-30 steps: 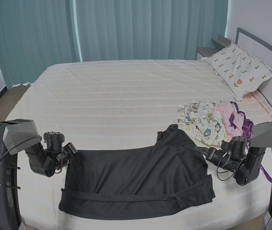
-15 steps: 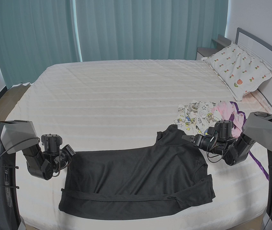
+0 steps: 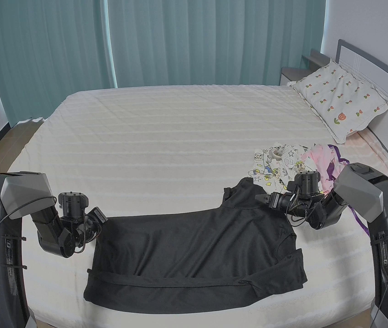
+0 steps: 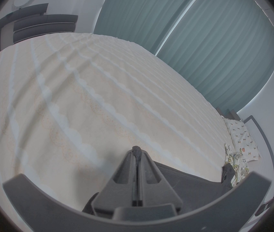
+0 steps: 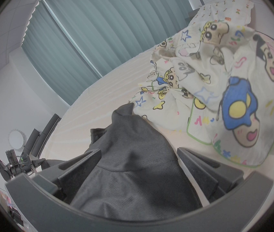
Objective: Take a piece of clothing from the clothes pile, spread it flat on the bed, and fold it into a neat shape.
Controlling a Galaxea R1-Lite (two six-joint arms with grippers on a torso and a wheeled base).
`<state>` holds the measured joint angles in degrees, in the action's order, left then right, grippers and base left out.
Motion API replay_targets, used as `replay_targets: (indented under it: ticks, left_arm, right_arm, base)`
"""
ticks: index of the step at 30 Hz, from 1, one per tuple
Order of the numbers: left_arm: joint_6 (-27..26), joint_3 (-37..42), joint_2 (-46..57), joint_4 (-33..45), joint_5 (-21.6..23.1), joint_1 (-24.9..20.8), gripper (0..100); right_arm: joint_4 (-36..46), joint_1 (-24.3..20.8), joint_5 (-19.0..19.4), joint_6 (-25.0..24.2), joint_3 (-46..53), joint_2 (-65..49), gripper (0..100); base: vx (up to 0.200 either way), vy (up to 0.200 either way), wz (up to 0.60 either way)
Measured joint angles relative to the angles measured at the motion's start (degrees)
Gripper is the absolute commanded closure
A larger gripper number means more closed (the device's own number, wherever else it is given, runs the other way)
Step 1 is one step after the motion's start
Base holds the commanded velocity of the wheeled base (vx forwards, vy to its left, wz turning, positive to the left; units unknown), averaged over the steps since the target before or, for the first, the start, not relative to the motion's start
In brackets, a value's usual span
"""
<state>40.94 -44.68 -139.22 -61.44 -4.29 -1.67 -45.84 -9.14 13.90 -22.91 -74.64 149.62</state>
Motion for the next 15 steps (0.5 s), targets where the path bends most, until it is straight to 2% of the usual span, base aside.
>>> replay_targets:
  ticks: [15]
  left_arm:
    - [0.09,0.11,0.0,0.02,0.09,-0.28,100]
  right_arm:
    - [3.01,-0.02,-0.11,-0.51,-3.22,2.07,0]
  base:
    - [0.0,0.0,0.0]
